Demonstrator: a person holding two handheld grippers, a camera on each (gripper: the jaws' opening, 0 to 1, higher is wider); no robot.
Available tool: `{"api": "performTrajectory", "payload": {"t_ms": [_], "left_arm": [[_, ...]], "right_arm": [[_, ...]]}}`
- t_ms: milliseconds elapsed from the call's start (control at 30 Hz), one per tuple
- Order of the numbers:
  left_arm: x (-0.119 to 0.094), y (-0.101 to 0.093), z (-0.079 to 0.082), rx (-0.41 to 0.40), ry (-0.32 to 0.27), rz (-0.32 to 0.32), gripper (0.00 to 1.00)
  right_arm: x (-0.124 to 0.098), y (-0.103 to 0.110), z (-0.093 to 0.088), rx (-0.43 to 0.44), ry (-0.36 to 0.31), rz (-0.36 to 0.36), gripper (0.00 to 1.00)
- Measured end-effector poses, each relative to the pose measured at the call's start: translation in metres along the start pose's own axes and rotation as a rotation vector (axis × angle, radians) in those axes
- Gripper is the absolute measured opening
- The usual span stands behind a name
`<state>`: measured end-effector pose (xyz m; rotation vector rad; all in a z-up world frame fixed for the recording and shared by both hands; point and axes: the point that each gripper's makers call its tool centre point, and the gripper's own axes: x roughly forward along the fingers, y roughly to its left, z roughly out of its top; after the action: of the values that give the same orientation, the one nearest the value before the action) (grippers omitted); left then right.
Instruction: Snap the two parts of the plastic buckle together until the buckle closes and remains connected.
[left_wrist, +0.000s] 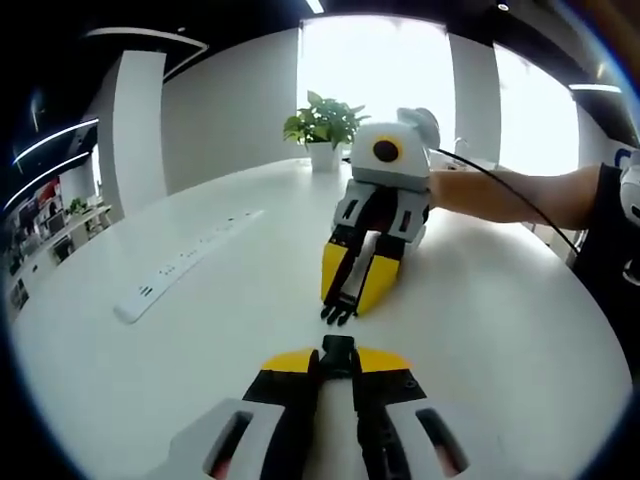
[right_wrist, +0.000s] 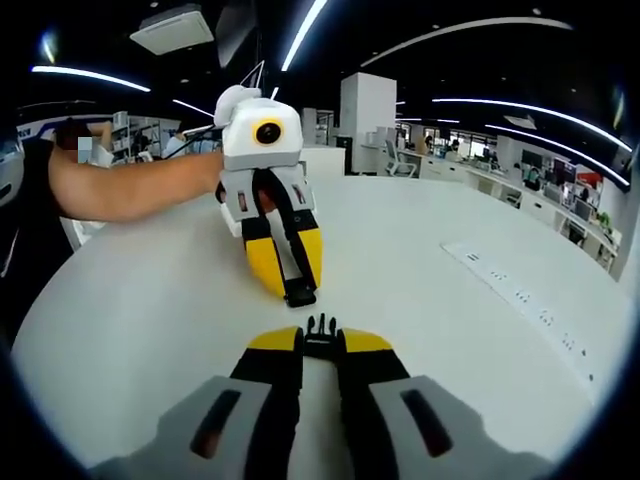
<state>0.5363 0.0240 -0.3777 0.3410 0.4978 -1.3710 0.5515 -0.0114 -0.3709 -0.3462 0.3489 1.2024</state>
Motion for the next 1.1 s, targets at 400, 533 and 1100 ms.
{"api": "performTrajectory", "payload": {"t_ms": [400, 533, 1100], "left_arm": [[0.000, 0.000, 0.001, -0.027, -0.023, -0.013, 0.12], [0.000, 0.000, 0.001, -0.030, -0.036, -0.017, 0.12], [-0.002, -0.011, 0.008, 0.047, -0.039, -0.055, 0.10]], "right_arm": [[0.001, 0.003, 0.000, 0.017, 0.006, 0.007, 0.12], [0.000, 0.005, 0.001, -0.033, -0.001, 0.033, 0.11], [-0.001, 0.004, 0.009, -0.052, 0.028, 0.093, 0.10]]}}
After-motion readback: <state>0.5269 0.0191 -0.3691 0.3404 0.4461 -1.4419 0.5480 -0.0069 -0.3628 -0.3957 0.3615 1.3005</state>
